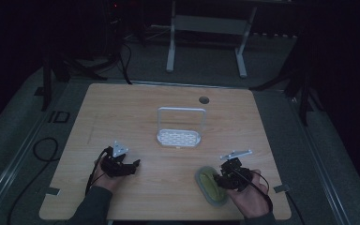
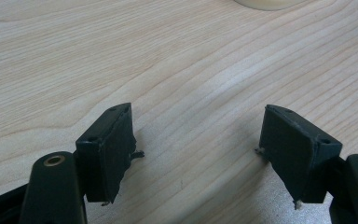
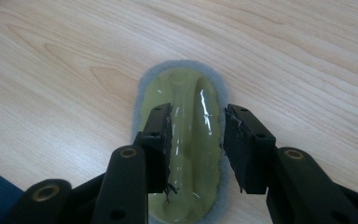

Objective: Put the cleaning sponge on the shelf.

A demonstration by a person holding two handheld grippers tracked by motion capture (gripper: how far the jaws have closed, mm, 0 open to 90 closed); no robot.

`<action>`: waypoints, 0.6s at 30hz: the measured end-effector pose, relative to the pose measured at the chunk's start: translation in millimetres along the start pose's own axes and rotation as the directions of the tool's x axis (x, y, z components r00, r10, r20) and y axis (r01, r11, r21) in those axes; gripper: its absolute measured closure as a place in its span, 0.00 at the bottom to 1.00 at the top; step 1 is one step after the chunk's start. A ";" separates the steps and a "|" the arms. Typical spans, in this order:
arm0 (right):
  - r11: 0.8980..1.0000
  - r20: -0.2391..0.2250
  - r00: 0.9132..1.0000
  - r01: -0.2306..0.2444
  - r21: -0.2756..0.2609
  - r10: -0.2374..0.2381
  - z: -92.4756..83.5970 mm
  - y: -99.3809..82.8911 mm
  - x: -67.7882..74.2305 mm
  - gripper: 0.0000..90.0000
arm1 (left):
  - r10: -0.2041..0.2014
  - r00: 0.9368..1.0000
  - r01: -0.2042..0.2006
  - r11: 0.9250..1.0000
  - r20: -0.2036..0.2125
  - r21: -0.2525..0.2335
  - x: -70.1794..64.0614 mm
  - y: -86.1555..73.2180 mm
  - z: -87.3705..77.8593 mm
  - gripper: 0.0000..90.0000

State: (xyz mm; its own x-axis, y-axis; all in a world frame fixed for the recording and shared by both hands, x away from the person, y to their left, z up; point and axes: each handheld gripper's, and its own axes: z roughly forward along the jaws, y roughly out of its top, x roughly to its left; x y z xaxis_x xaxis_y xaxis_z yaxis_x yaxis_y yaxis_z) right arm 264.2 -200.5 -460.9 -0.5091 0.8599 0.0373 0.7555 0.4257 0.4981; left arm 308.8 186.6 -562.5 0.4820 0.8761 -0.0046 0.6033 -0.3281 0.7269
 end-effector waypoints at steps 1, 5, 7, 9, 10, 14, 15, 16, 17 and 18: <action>1.000 -0.002 1.000 0.004 0.004 -0.004 0.4 0.4 0.7 0.68 | 0.000 1.000 0.000 1.000 0.000 0.000 0.0 0.0 0.0 0.29; 0.999 -0.003 1.000 0.017 0.029 -0.017 2.6 2.2 4.0 0.69 | 0.000 1.000 0.000 1.000 0.000 0.000 0.0 0.0 0.0 0.29; 0.999 -0.006 1.000 0.021 0.042 -0.021 3.6 3.3 5.4 0.70 | 0.000 1.000 0.000 1.000 0.000 0.000 0.0 0.0 0.0 0.29; 0.999 -0.007 1.000 0.025 0.045 -0.025 4.4 4.1 6.1 0.70 | 0.000 1.000 0.000 1.000 0.000 0.000 0.0 0.0 0.0 0.29; 0.999 -0.007 1.000 0.025 0.045 -0.025 4.4 4.1 6.1 0.70 | 0.000 1.000 0.000 1.000 0.000 0.000 0.0 0.0 0.0 0.29; 0.997 -0.025 0.999 0.023 0.073 -0.021 6.3 5.9 7.6 0.71 | 0.000 1.000 0.000 1.000 0.000 0.000 0.0 0.0 0.0 0.29; 0.997 -0.029 0.999 0.026 0.076 -0.024 6.8 6.1 7.6 0.71 | 0.000 1.000 0.000 1.000 0.000 0.000 0.0 0.0 0.0 0.29; 0.996 -0.028 0.999 0.024 0.081 -0.022 7.4 6.3 7.9 0.71 | 0.000 1.000 0.000 1.000 0.000 0.000 0.0 0.0 0.0 0.29; 0.996 -0.028 0.999 0.024 0.081 -0.022 7.4 6.3 7.9 0.71 | 0.000 1.000 0.000 1.000 0.000 -0.001 0.0 0.0 0.1 0.29; 0.995 -0.026 0.999 0.022 0.096 -0.019 8.5 6.9 8.4 0.71 | 0.000 1.000 0.000 1.000 0.000 0.000 0.0 0.0 0.0 0.29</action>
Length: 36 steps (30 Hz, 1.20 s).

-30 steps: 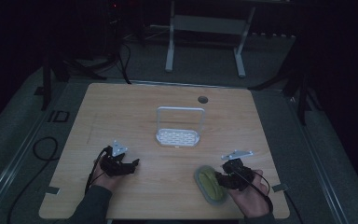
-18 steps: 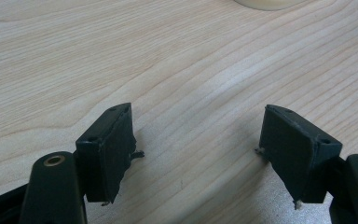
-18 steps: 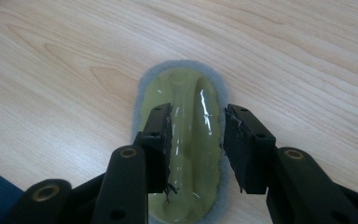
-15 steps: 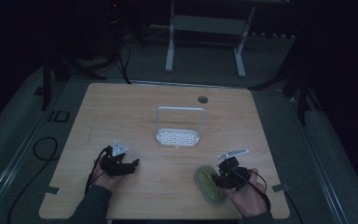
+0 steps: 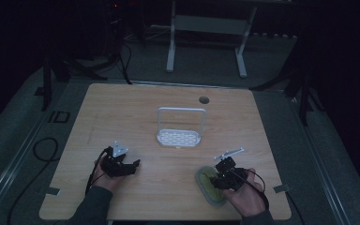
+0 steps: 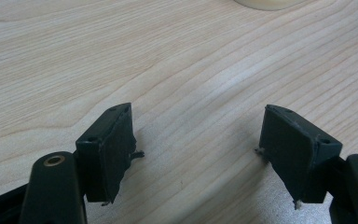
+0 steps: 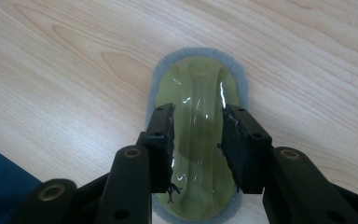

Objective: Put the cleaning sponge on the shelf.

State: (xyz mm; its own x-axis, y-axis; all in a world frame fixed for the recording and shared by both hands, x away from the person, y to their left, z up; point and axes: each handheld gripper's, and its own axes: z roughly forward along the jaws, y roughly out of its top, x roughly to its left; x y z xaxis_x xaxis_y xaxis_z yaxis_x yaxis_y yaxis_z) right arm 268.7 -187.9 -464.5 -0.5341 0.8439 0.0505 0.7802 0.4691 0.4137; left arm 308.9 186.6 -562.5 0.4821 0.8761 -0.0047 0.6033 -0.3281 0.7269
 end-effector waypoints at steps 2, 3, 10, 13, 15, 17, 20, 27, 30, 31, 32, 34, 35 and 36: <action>1.000 -0.001 1.000 0.000 0.003 0.000 0.7 0.5 -0.1 0.71 | 0.000 1.000 0.000 1.000 0.000 0.000 0.0 0.0 0.0 0.29; 1.000 -0.006 1.000 -0.003 0.012 0.003 1.8 1.5 -0.5 0.71 | 0.000 1.000 0.000 1.000 0.000 0.000 0.0 0.0 0.0 0.29; 0.999 -0.012 1.000 -0.008 0.048 0.009 5.0 5.2 -2.5 0.71 | 0.000 1.000 0.000 1.000 0.000 0.000 0.0 0.0 0.0 0.29; 0.998 -0.011 1.000 -0.002 0.063 0.003 7.0 6.4 -2.8 0.73 | 0.000 1.000 0.000 1.000 0.000 0.000 0.0 0.0 0.0 0.29; 0.998 -0.014 1.000 -0.001 0.070 0.002 7.8 6.9 -2.8 0.74 | 0.000 1.000 0.000 1.000 0.000 -0.001 0.0 0.0 0.1 0.29; 0.997 -0.017 1.000 0.000 0.074 0.001 8.5 7.2 -2.7 0.75 | 0.000 1.000 0.000 1.000 0.000 0.000 0.0 0.0 0.0 0.29; 0.996 -0.019 1.000 0.002 0.092 0.000 10.7 8.9 -2.8 0.75 | 0.000 1.000 0.000 1.000 0.000 -0.001 0.0 0.0 0.1 0.29; 0.992 -0.042 0.999 0.004 0.127 0.001 12.7 12.3 -5.3 0.77 | 0.001 1.000 -0.001 1.000 0.001 0.000 0.0 0.1 0.2 0.29; 0.990 -0.046 0.999 0.007 0.140 0.000 13.2 13.8 -5.6 0.77 | 0.002 1.000 -0.002 1.000 0.001 0.000 -0.1 0.1 0.2 0.29; 0.988 -0.049 0.999 0.009 0.153 -0.001 13.8 15.2 -5.7 0.77 | 0.001 1.000 -0.001 1.000 0.001 0.000 -0.1 0.1 0.3 0.29; 0.987 -0.048 0.999 0.009 0.159 -0.001 14.3 15.7 -5.4 0.77 | 0.002 1.000 -0.002 1.000 0.001 0.000 0.0 0.1 0.2 0.29; 0.986 -0.048 0.999 0.011 0.165 -0.003 14.5 16.2 -5.0 0.76 | 0.001 1.000 -0.001 1.000 0.002 0.000 -0.1 0.1 0.3 0.29; 0.984 -0.052 0.999 0.022 0.175 -0.013 15.6 17.0 -4.3 0.75 | 0.001 1.000 -0.001 1.000 0.002 0.000 -0.1 0.1 0.3 0.29; 0.983 -0.054 0.998 0.025 0.182 -0.015 16.1 17.3 -3.8 0.74 | 0.000 1.000 0.000 1.000 0.002 -0.001 -0.2 0.1 0.3 0.29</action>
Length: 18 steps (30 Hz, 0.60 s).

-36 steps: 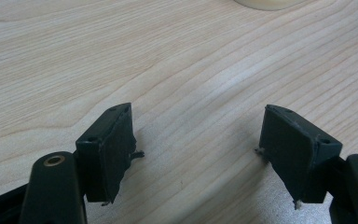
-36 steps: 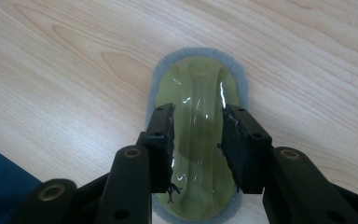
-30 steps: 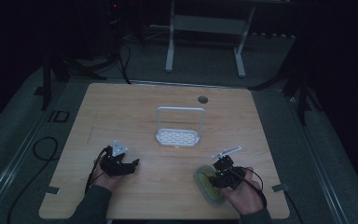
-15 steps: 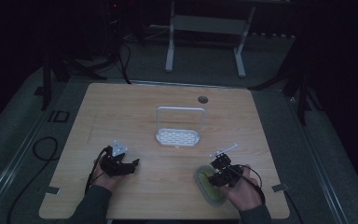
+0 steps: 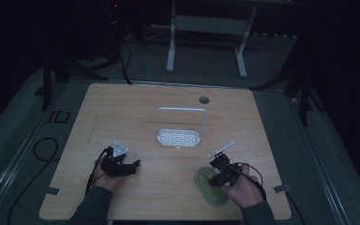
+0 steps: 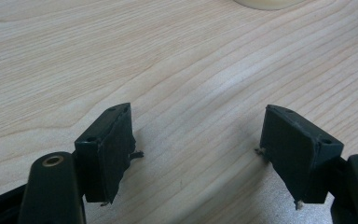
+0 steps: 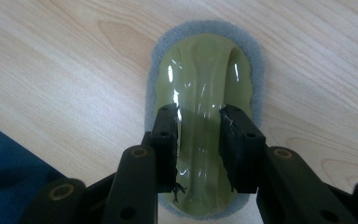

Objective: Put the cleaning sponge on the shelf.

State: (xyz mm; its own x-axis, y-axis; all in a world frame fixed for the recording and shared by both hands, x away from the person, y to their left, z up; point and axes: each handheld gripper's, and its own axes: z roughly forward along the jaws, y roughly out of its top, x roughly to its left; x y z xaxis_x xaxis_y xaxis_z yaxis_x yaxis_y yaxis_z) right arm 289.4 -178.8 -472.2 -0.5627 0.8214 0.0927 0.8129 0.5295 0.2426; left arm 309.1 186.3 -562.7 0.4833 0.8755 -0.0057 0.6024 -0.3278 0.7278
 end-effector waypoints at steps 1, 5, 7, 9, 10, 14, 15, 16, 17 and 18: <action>1.000 0.000 1.000 0.000 0.000 0.000 0.0 0.0 0.0 0.74 | 0.000 1.000 0.000 1.000 0.000 0.000 0.0 0.0 0.0 0.29; 0.999 -0.001 1.000 0.024 0.027 -0.024 1.2 1.8 0.4 0.74 | 0.000 1.000 0.000 1.000 0.000 0.000 0.0 0.0 0.0 0.29; 0.999 -0.007 0.999 0.035 0.037 -0.035 1.9 2.7 -0.2 0.74 | 0.000 1.000 0.000 1.000 0.000 0.000 0.0 0.0 0.0 0.29; 0.998 -0.009 0.999 0.045 0.048 -0.045 2.8 3.4 -0.2 0.74 | 0.000 1.000 0.000 1.000 0.000 0.000 0.0 0.0 0.0 0.29; 0.997 -0.010 0.999 0.048 0.054 -0.047 3.2 3.7 -0.2 0.74 | 0.000 1.000 0.000 1.000 0.000 0.000 0.0 0.0 0.0 0.29; 0.995 -0.009 0.997 0.073 0.071 -0.072 4.8 5.9 -0.4 0.75 | 0.000 1.000 0.000 1.000 0.000 0.000 0.0 0.0 0.0 0.29; 0.995 -0.009 0.997 0.073 0.071 -0.072 4.8 5.9 -0.4 0.75 | 0.000 1.000 0.000 1.000 0.000 0.000 0.0 0.0 0.0 0.29; 0.994 -0.010 0.997 0.072 0.077 -0.072 4.6 6.4 -0.2 0.75 | 0.000 1.000 0.000 1.000 0.000 0.000 0.0 0.0 0.0 0.29; 0.994 -0.009 0.997 0.076 0.080 -0.076 4.8 6.9 -0.1 0.76 | 0.000 1.000 0.000 1.000 0.000 0.000 0.0 0.0 0.0 0.29; 0.993 -0.008 0.997 0.082 0.083 -0.081 4.8 7.3 0.1 0.76 | 0.000 1.000 0.000 1.000 0.000 0.000 0.0 0.0 0.0 0.29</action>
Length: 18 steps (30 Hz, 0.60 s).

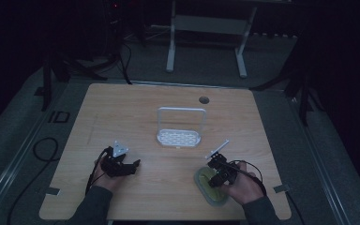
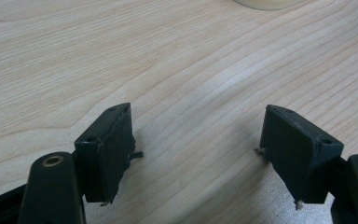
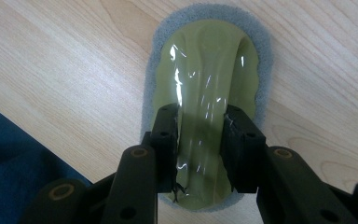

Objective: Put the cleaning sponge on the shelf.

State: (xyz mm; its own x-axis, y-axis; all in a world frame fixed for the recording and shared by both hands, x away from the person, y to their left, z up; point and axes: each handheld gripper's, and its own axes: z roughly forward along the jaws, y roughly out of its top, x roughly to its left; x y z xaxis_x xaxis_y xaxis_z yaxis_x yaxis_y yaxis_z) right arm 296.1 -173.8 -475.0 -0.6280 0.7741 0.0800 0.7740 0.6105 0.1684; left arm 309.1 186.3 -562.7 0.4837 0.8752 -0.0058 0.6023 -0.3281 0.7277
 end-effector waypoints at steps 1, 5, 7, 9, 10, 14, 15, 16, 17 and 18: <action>1.000 0.000 1.000 0.012 0.002 -0.012 0.1 0.7 0.0 0.76 | 0.000 1.000 0.000 1.000 0.000 0.000 0.0 0.0 0.0 0.29; 1.000 0.005 1.000 0.025 0.010 -0.025 0.8 1.9 0.3 0.76 | 0.000 1.000 0.000 1.000 0.000 0.000 0.0 0.0 0.0 0.29; 0.999 0.007 0.999 0.037 0.015 -0.037 1.4 2.7 0.5 0.76 | 0.000 1.000 0.000 1.000 0.000 0.000 0.0 0.0 0.1 0.29; 0.999 0.010 0.999 0.041 0.023 -0.041 1.7 3.8 0.8 0.76 | 0.000 1.000 0.000 1.000 0.000 0.000 0.0 0.0 0.1 0.29; 0.999 0.011 0.999 0.042 0.027 -0.042 1.8 4.3 0.9 0.77 | 0.000 1.000 0.000 1.000 0.000 0.000 0.0 0.0 0.0 0.29; 0.997 0.029 0.997 0.066 0.042 -0.067 1.1 6.1 1.9 0.79 | 0.000 1.000 0.000 1.000 0.000 0.000 0.0 0.0 0.1 0.29; 0.997 0.029 0.997 0.066 0.042 -0.067 1.1 6.1 1.9 0.79 | 0.000 1.000 0.000 1.000 0.000 0.000 0.0 0.0 0.1 0.29; 0.996 0.032 0.996 0.079 0.041 -0.080 1.0 6.2 2.5 0.79 | 0.000 1.000 0.000 1.000 0.000 0.000 -0.1 0.0 0.1 0.29; 0.994 0.037 0.993 0.106 0.039 -0.108 0.4 6.3 3.8 0.79 | 0.000 1.000 0.000 1.000 0.000 0.000 0.0 0.0 0.1 0.29; 0.994 0.037 0.993 0.106 0.039 -0.108 0.4 6.3 3.8 0.79 | 0.000 1.000 0.000 1.000 0.000 0.000 0.0 0.0 0.1 0.29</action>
State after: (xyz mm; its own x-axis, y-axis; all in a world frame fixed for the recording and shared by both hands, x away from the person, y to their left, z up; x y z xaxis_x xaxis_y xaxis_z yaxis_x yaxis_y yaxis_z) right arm 298.6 -166.9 -474.1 -0.7043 0.7095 0.0247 0.7054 0.6954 0.1372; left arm 309.2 186.2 -562.7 0.4839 0.8751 -0.0062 0.6022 -0.3279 0.7279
